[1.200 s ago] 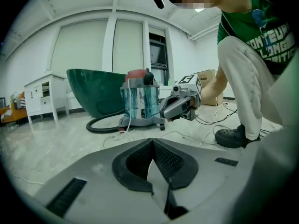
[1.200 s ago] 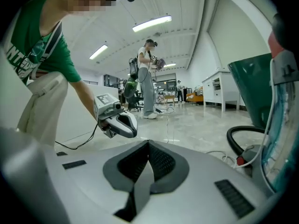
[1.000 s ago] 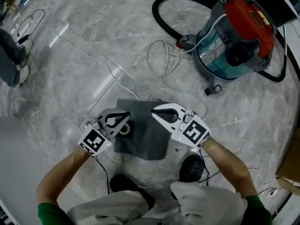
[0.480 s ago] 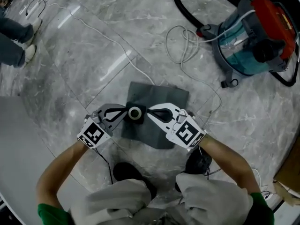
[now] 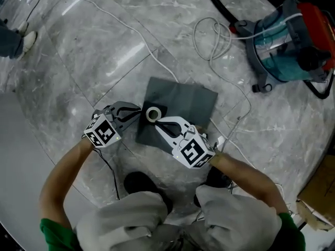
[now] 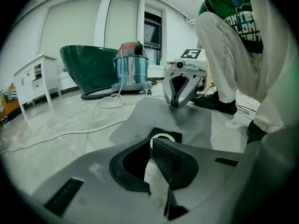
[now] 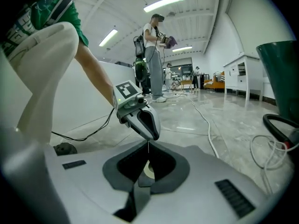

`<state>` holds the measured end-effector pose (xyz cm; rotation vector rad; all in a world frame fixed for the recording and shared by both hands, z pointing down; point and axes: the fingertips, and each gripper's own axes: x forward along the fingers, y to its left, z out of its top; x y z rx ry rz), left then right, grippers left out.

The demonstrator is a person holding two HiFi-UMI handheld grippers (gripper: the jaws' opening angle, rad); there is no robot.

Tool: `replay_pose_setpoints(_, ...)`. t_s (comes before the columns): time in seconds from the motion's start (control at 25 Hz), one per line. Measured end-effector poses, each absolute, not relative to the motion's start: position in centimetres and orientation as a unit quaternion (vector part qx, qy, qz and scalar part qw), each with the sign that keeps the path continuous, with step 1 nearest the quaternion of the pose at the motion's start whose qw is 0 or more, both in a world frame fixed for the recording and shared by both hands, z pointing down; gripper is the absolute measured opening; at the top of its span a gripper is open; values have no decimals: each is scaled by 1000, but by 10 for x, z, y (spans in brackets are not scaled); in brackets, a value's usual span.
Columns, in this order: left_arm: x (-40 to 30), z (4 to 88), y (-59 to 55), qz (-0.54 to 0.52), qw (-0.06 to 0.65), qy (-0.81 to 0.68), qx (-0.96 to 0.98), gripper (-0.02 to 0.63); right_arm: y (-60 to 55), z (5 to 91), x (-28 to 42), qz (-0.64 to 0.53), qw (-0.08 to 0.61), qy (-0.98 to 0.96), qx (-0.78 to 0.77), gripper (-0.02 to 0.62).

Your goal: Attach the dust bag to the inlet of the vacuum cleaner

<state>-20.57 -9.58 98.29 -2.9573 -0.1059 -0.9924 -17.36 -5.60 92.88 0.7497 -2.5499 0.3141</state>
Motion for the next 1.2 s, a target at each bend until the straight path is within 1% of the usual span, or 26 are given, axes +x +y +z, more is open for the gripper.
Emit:
replay_pose_setpoints(0.28,-210,1014,-83,-335,-4,-62,-940,5,-49,964,-184,119,283,-914,267,9)
replay_pose_setpoints(0.64,-205,1030,-44,-337,-40,-98,-936,5,-36,991,-170,113,316,-914,228,9)
replay_pose_setpoints(1.0,-159,1027,25,-331,-57,-186,-923,5,-58,1007,-120,75,350,-899,254,9)
replay_pose_setpoints(1.2,-133,1025,36,-331,-78,-178,-923,5,-71,1011,-105,78,349,-895,265,9)
